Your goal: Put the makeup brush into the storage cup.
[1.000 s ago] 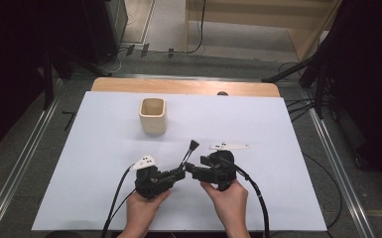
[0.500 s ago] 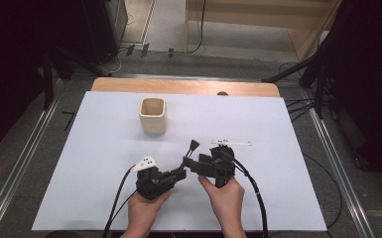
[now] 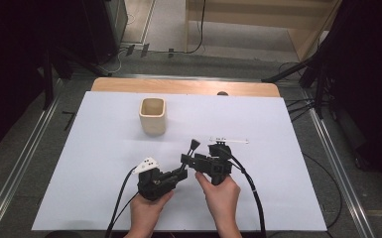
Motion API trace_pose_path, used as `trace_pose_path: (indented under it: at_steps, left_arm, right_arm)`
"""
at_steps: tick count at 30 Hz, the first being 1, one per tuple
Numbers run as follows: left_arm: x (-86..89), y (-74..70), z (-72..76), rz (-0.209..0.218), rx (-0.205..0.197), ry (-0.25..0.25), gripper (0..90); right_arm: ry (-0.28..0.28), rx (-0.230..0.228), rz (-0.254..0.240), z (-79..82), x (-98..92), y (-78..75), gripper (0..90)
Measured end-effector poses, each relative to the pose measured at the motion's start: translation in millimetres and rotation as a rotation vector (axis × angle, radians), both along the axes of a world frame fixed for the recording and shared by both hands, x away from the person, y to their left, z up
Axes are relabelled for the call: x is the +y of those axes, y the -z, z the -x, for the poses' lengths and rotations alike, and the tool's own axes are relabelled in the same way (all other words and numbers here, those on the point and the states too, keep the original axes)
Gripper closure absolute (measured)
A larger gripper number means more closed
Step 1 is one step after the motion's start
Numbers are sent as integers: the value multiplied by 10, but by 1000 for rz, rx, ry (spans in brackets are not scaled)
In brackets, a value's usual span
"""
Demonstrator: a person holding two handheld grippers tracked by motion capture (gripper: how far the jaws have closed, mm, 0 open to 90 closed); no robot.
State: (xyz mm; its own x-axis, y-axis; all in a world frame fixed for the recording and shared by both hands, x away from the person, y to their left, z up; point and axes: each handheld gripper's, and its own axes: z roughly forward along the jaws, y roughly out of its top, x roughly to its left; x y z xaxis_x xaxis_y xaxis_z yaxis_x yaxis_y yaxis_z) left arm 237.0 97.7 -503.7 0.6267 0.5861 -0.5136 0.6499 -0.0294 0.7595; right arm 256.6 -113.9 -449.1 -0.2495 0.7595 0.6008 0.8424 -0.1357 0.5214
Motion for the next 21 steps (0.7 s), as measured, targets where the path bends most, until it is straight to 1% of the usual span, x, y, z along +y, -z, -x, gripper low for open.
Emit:
trace_pose_path:
  at_steps: [3,8,12,17,21]
  left_arm:
    - [-8,3,7,2,-2,-9,796]
    - [-18,8,18,-1,-9,-23,796]
    - [-32,2,25,5,-14,-39,796]
    - [-40,3,27,12,-12,-53,796]
    - [-47,14,22,18,-1,-61,796]
  right_arm:
    - [8,3,2,-15,11,12,450]
    - [17,5,-14,-35,38,26,488]
    - [26,7,-24,-50,59,42,516]
    - [35,3,-25,-57,93,51,539]
    - [38,5,-31,-72,112,68,559]
